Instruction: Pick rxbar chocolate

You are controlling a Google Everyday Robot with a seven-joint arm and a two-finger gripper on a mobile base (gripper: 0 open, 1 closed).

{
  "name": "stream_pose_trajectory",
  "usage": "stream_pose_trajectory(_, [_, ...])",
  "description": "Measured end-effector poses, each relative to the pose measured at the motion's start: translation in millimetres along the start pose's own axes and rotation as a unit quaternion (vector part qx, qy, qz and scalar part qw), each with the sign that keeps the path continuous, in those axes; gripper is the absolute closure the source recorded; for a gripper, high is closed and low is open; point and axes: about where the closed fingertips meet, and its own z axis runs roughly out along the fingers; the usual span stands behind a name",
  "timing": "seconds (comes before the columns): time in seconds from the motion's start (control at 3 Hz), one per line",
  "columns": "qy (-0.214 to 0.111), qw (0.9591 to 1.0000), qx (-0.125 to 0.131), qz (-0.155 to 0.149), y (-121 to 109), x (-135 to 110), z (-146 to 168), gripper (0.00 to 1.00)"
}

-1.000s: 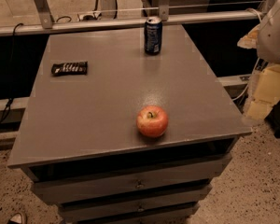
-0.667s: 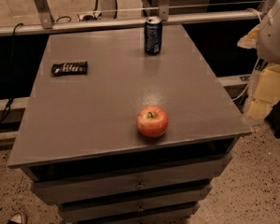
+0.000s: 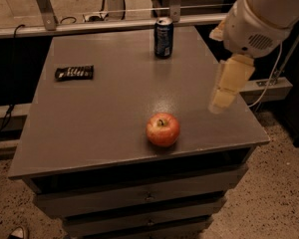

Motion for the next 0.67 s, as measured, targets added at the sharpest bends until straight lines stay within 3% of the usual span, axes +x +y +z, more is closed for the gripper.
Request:
stream_pose_trajectory(0.33, [-0.063,0.9977,-0.009,-0.026,-30.1,-83.5,44.0,0.0])
stream_pose_trajectory(0.67, [-0.122,0.9914,-0.027,-0.037,-42.8,-171.5,85.4,0.0])
